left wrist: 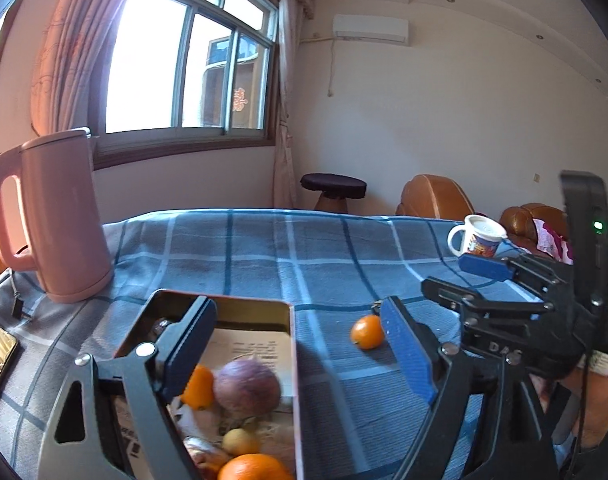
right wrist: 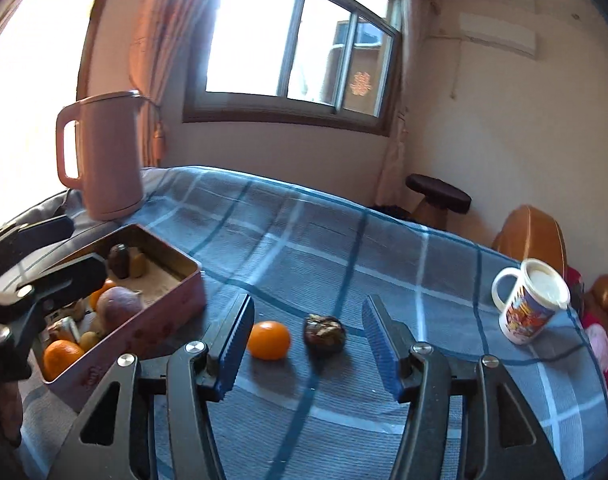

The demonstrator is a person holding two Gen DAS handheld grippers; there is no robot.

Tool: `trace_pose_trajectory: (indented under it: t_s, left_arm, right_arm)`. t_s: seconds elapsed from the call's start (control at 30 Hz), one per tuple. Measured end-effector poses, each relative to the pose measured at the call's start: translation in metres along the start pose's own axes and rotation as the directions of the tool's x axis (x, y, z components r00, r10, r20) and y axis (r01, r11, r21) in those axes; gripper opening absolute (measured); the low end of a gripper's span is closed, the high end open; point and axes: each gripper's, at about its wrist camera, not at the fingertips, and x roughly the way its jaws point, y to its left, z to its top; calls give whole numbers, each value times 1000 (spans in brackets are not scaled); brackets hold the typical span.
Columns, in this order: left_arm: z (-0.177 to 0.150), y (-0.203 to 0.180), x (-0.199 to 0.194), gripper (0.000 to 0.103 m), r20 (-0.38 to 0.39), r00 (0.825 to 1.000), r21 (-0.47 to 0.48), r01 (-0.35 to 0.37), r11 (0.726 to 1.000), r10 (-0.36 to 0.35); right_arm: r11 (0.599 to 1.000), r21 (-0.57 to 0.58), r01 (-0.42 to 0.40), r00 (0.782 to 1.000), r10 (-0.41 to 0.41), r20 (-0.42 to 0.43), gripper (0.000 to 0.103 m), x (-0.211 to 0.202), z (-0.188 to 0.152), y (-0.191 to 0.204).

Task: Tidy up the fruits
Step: 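Grasp another brown chocolate treat with the right tool while the left grasps a small orange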

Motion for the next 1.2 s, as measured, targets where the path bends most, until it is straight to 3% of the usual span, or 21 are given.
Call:
trace_pose_trajectory:
  t_s: [0.13, 0.23, 0.33, 0.53, 0.67, 0.8, 0.83, 0.9, 0.93, 1.07, 1.2]
  left_arm:
    - [6, -27, 20, 90, -6, 1000, 46, 3, 999, -2]
    - [6, -35, 40, 90, -24, 997, 92, -67, 994, 69]
    - [5, -29, 52, 90, -53, 992, 97, -106, 990, 112]
    - [8, -12, 50, 96, -28, 985, 50, -168, 984, 170]
    - [8, -10, 52, 97, -45, 988, 37, -146, 989, 148]
    - [5, -16, 57, 98, -64, 990, 48, -125, 991, 128]
    - [5, -17, 58, 98, -69, 990, 44, -119, 992, 121]
    - [4, -19, 60, 98, -80, 991, 40, -105, 994, 107]
    - [4, -20, 61, 98, -85, 991, 40, -100, 994, 103]
    - [5, -25, 66, 98, -102, 991, 40, -81, 996, 85]
    - [6, -36, 76, 98, -130, 989, 70, -56, 996, 65]
  right_arm:
    - [995, 86, 40, 997, -34, -70, 59, 23, -3, -27]
    - [990, 143, 15, 994, 1, -107, 59, 46, -3, -34]
    - [986, 162, 21, 991, 1, -137, 59, 64, -4, -36]
    - [979, 201, -16, 975, 60, -215, 59, 96, -9, -37]
    - [977, 212, -35, 960, 91, -264, 59, 112, -14, -34]
    - [964, 245, -104, 942, 175, -288, 58, 121, -18, -32]
    - [963, 249, -104, 942, 176, -287, 56, 121, -18, -33]
    - [955, 266, -130, 938, 205, -279, 41, 119, -20, -36]
    - [954, 268, -136, 937, 212, -278, 41, 119, -20, -37]
    - [949, 283, -137, 944, 212, -253, 40, 110, -23, -44]
    - [957, 275, -91, 964, 154, -215, 40, 87, -29, -55]
